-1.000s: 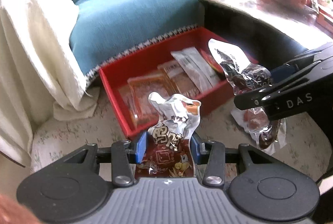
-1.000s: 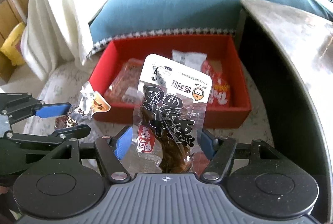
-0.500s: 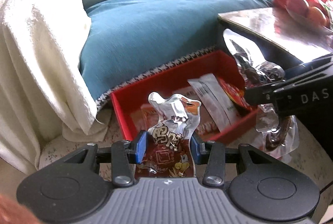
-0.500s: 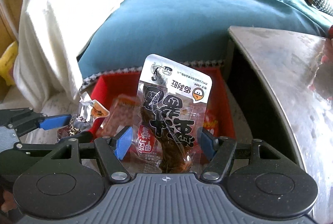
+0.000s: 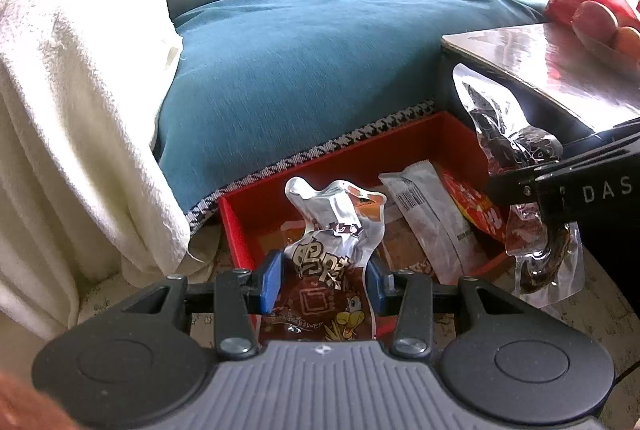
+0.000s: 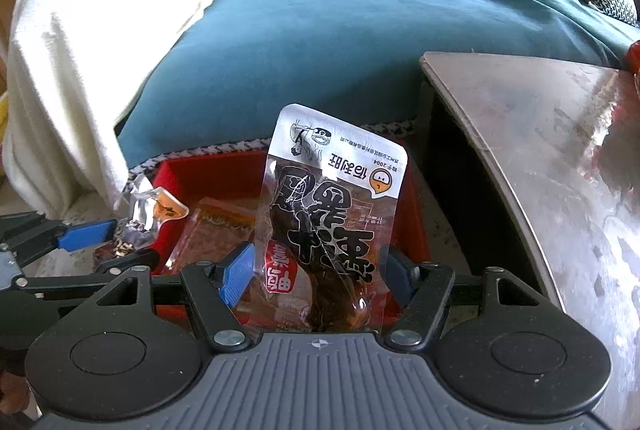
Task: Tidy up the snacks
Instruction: 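Lift and carry the silver foil and black-and-white packets with both tools over the red box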
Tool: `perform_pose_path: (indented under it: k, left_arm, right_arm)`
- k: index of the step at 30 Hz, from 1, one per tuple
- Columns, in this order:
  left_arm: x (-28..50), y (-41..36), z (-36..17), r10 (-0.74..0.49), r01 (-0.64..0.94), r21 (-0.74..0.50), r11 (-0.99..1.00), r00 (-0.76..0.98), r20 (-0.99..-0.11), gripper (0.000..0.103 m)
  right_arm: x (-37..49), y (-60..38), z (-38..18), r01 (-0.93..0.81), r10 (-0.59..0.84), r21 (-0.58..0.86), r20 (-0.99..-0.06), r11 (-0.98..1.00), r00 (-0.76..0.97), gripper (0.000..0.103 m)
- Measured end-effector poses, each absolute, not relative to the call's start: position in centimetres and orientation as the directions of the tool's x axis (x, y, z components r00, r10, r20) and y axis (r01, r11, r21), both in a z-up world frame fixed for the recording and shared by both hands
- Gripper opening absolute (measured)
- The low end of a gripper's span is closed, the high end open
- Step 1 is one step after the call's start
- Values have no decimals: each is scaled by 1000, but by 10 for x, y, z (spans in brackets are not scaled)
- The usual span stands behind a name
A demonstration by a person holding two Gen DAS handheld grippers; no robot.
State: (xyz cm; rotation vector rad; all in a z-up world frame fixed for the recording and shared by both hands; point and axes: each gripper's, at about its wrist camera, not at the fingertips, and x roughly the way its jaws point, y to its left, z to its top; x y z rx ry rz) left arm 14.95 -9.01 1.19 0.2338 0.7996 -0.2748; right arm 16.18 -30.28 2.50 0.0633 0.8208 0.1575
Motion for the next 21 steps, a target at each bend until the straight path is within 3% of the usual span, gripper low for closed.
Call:
perform_pose_path:
  k: [21]
  left_arm:
    - [185,-95,-3,-112,289,112,951,657,-745,37]
  right_arm:
    - [214,-309,12,-83,125,94,-758,992,640,74]
